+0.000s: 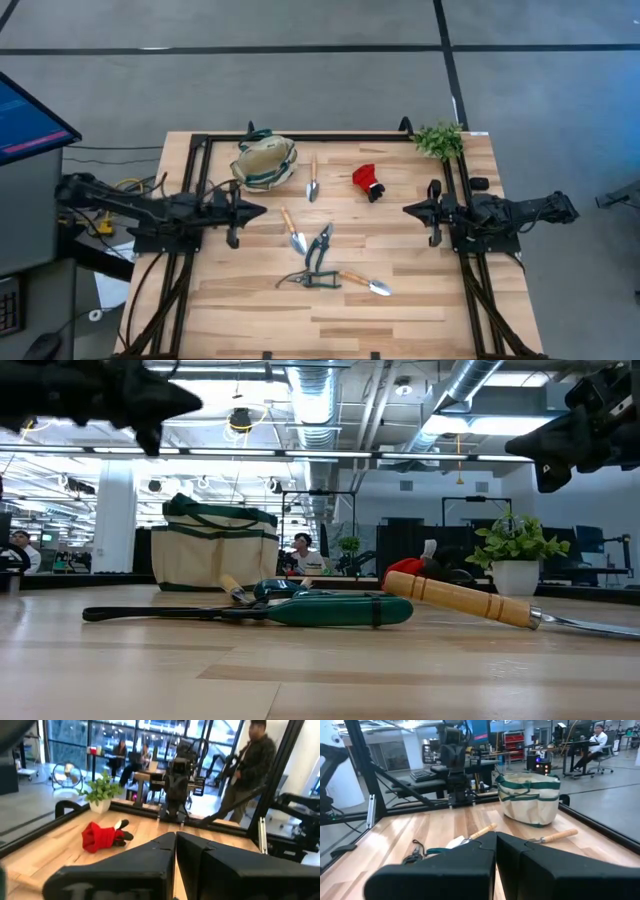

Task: Pick & Place Garden tools in Gardening bag
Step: Put the green shear scissors into the yellow gardening bag

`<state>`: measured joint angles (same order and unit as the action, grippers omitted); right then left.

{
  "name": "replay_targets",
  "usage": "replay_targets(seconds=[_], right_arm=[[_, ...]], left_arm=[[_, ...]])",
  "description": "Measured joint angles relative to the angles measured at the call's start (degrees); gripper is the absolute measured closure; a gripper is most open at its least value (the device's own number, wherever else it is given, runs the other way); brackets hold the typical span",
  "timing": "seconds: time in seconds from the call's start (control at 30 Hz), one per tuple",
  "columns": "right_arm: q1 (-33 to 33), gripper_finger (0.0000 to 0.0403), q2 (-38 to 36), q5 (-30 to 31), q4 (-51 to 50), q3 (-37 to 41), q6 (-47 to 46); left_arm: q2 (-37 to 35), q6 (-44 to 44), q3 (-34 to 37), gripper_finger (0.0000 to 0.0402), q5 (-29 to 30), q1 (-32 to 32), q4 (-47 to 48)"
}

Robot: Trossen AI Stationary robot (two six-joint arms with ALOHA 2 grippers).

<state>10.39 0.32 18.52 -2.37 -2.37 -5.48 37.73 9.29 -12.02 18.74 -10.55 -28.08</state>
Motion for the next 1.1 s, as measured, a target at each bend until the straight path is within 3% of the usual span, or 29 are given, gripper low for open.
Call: replay_targets(seconds=[0.13, 0.4, 0.63, 0.83, 1.1], right_arm=[[0.0, 0.0403, 0.0, 0.0, 0.0, 0.0, 0.0], [0.0, 0.0403, 0.0, -0.3, 0.1, 0.0, 0.0], [0.0, 0.0403, 0.0, -0.3, 0.1, 0.0, 0.0], [0.0, 0.0403, 0.0, -0.2, 0.0, 0.0, 0.0], [0.0, 0.0403, 0.0, 2.5, 0.0, 0.0, -0.1]], left_arm=[[7.3, -2.1, -6.9, 0.0399, -0.3, 0.0, 1.6], [13.8, -2.5, -17.2, 0.0399, -0.7, 0.0, 18.7], [15.7, 6.5, -17.6, 0.0399, -3.5, 0.0, 19.4], [22.0, 13.9, -17.9, 0.0399, -3.5, 0.0, 19.0], [32.5, 15.2, -26.4, 0.0399, -8.5, 0.0, 20.9]])
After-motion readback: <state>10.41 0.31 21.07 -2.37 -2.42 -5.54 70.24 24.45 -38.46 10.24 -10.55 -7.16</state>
